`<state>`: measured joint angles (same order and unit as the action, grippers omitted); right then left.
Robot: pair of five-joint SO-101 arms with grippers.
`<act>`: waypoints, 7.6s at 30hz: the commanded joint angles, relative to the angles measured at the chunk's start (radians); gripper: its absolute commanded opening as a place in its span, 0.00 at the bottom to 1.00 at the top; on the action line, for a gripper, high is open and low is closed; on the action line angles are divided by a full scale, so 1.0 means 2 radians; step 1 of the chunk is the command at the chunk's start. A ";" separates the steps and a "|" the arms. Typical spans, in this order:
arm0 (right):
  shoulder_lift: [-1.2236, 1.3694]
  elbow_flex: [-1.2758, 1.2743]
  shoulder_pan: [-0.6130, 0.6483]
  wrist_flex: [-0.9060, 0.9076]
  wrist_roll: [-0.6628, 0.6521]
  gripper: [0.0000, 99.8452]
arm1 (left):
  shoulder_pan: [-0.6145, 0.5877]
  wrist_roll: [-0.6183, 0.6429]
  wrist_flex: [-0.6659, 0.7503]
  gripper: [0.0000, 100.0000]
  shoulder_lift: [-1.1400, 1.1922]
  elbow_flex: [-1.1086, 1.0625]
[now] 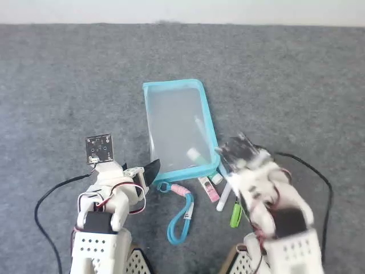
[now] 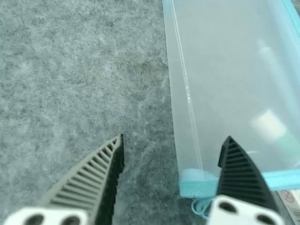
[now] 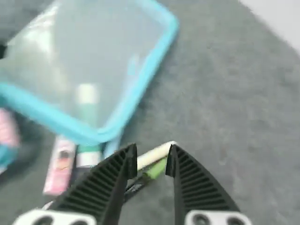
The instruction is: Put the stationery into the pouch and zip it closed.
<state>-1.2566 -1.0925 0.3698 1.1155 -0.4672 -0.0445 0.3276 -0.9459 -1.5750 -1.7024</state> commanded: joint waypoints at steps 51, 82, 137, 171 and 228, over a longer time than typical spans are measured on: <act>0.402 0.076 0.330 -0.096 0.139 0.28 | 0.002 0.005 -0.003 0.31 -0.005 0.007; 0.404 0.106 0.069 -0.080 0.110 0.01 | 0.002 0.005 -0.003 0.31 -0.005 0.007; 0.408 0.087 0.155 -0.119 0.107 0.24 | 0.002 0.005 -0.003 0.31 -0.005 0.007; 0.513 0.123 0.158 -0.145 0.108 0.11 | 0.002 0.005 -0.003 0.31 -0.005 0.007; 0.329 0.400 0.128 0.112 0.106 0.01 | 0.021 -0.018 0.012 0.31 -0.005 0.011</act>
<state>-0.5923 -0.3514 0.6137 1.3564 -0.2432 0.0844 0.3276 -0.9459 -1.5750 -1.7024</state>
